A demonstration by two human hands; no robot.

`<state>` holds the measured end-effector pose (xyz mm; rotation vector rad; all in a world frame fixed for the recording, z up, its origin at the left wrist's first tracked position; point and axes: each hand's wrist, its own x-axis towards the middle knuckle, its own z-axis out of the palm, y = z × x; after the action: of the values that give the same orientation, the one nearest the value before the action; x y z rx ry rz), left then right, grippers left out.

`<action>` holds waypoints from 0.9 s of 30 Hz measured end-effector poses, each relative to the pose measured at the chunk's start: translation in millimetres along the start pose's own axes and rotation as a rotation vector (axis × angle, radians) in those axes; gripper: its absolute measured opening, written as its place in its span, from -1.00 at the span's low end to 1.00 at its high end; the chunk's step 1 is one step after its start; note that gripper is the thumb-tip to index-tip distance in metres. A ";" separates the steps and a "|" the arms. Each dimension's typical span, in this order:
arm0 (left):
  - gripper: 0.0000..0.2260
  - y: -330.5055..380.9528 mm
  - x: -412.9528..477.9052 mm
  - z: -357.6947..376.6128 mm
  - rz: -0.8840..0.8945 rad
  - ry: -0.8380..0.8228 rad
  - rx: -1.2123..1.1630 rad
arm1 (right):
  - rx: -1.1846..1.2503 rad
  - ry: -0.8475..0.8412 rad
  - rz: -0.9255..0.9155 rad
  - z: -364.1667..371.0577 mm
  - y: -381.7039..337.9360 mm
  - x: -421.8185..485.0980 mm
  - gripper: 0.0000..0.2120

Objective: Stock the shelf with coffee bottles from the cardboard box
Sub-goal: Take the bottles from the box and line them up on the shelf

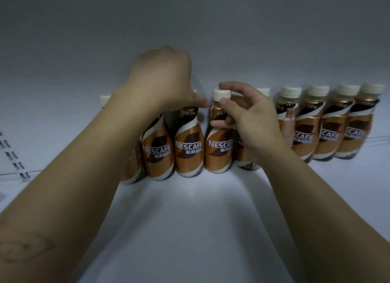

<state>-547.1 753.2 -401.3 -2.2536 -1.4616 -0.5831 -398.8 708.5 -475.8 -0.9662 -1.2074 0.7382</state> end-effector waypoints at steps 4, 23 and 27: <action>-0.43 -2.4 -1.8 -5.1 -0.001 -0.071 -0.006 | -0.001 -0.026 -0.003 -1.1 0.8 0.9 -0.72; -0.47 23.4 -21.7 -31.2 0.140 -0.079 -0.213 | -0.340 0.218 -0.251 -29.0 -62.7 3.3 -0.76; -0.44 52.2 -11.7 -35.2 0.203 -0.049 -0.284 | -0.609 0.350 -0.309 -65.0 -61.5 14.2 -0.78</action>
<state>-508.1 705.8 -383.2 -2.6123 -1.2137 -0.7120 -333.9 681.1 -418.7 -1.2993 -1.2479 -0.0641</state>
